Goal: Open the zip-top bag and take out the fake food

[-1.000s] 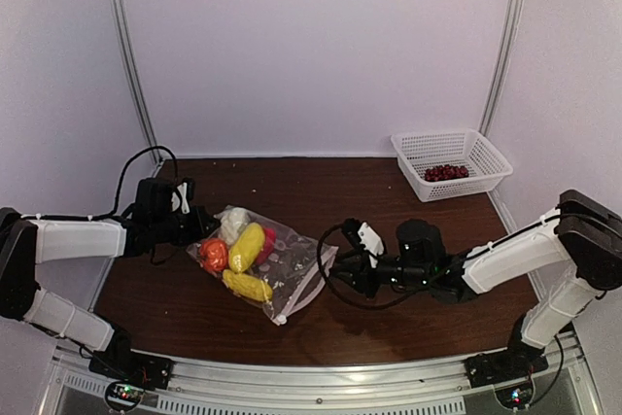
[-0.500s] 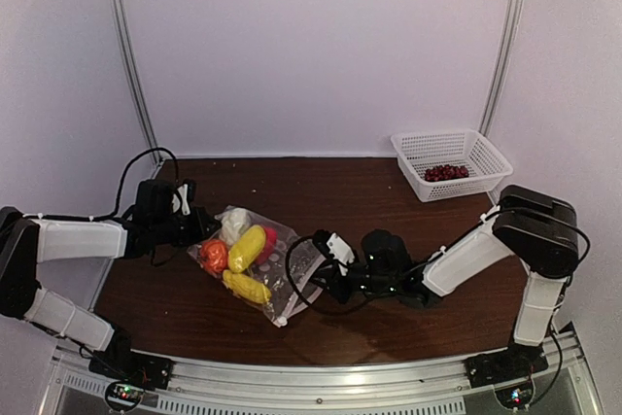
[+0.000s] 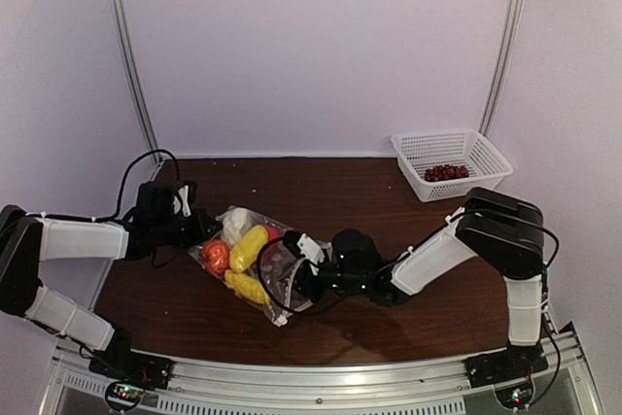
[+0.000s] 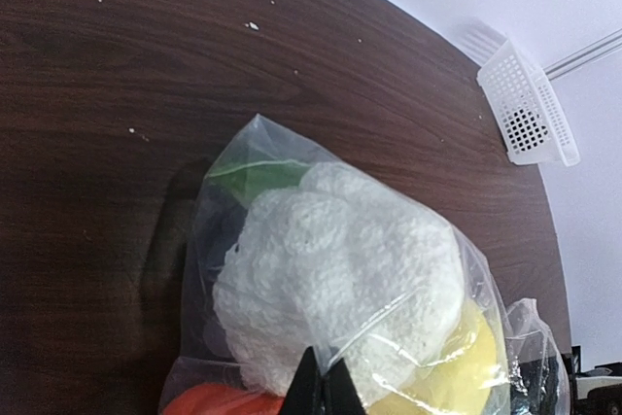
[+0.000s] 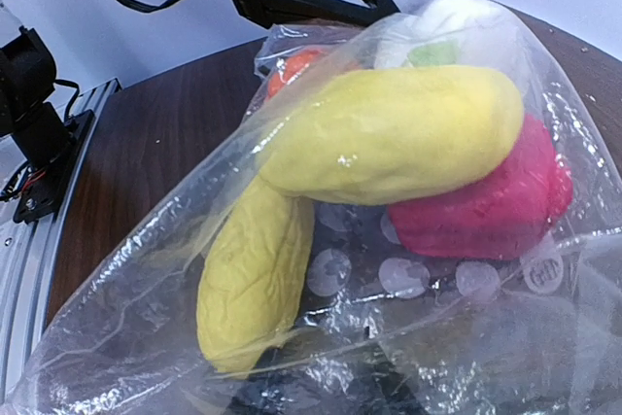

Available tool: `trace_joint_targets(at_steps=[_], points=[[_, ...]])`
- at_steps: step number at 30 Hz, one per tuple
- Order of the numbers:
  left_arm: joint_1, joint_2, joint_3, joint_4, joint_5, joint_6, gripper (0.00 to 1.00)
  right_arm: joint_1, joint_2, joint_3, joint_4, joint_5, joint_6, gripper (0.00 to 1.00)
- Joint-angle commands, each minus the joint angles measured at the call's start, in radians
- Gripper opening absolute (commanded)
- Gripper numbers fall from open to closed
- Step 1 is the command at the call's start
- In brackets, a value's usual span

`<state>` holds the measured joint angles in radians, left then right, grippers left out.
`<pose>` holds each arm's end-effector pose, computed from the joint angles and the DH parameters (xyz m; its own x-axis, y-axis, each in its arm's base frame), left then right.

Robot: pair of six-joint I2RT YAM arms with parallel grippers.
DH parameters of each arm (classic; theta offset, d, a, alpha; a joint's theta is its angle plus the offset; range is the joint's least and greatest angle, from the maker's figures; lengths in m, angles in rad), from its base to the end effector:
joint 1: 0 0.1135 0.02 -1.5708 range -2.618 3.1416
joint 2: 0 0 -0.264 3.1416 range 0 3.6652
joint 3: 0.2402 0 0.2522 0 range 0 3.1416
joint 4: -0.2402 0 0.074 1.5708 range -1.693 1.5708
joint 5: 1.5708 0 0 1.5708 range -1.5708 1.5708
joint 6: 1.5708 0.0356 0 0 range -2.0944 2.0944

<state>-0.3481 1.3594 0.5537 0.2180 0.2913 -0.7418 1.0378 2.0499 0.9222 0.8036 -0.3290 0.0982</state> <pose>0.2480 -0.1009 0.1765 -0.7568 -0.4138 -0.5060 0.0544 0.7315 -0.6797 0.1949 0.3530 0.1179 -0.2562 -0.2517 -0.9333 -0.9502 0.2429 0.1953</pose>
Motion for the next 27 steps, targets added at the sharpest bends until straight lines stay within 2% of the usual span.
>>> trace_joint_targets(at_steps=[1, 4, 14, 23, 27], points=[[0.004, 0.011, -0.034, 0.018, 0.013, -0.014, 0.00, 0.031, 0.040, 0.069, -0.030, -0.047, 0.006, 0.32], [0.004, 0.005, -0.042, 0.020, 0.008, -0.016, 0.00, 0.053, 0.055, 0.107, -0.070, -0.052, 0.008, 0.40], [0.004, 0.001, -0.066, 0.032, 0.005, -0.026, 0.00, 0.094, 0.084, 0.176, -0.177, -0.032, 0.037, 0.53], [0.004, 0.005, -0.070, 0.040, 0.009, -0.027, 0.00, 0.125, 0.144, 0.238, -0.264, 0.093, 0.019, 0.58], [0.004, 0.002, -0.071, 0.037, 0.007, -0.025, 0.00, 0.125, 0.167, 0.251, -0.274, 0.101, 0.010, 0.54]])
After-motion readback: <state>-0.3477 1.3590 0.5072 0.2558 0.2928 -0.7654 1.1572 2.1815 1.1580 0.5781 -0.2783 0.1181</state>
